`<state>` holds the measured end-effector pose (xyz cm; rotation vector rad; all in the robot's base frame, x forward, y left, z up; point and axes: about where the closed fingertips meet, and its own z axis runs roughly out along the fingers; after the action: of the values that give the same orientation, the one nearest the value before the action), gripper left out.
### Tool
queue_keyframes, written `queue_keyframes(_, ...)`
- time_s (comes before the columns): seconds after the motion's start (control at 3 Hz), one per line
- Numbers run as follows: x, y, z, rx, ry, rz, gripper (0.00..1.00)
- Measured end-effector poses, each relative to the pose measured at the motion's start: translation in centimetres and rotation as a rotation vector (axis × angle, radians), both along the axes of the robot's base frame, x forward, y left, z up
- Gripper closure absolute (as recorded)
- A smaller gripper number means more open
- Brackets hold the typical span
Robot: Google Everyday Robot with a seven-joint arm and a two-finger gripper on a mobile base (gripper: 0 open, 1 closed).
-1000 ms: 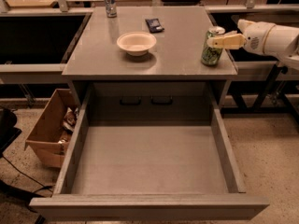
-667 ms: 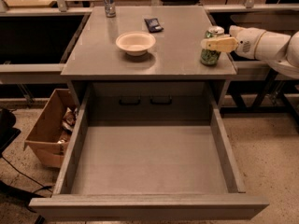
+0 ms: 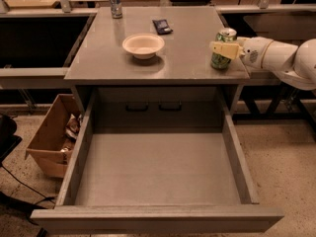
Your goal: Place green can into top drawer
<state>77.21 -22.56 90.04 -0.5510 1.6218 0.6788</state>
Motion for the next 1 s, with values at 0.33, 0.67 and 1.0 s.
queue_keyframes(0.33,0.0,0.0,0.0,0.000,0.000,0.000,0.71)
queue_keyframes(0.67,0.0,0.0,0.0,0.000,0.000,0.000,0.94)
queue_keyframes(1.0,-0.4,-0.5,3.0,0.002,-0.052,0.032,1.00)
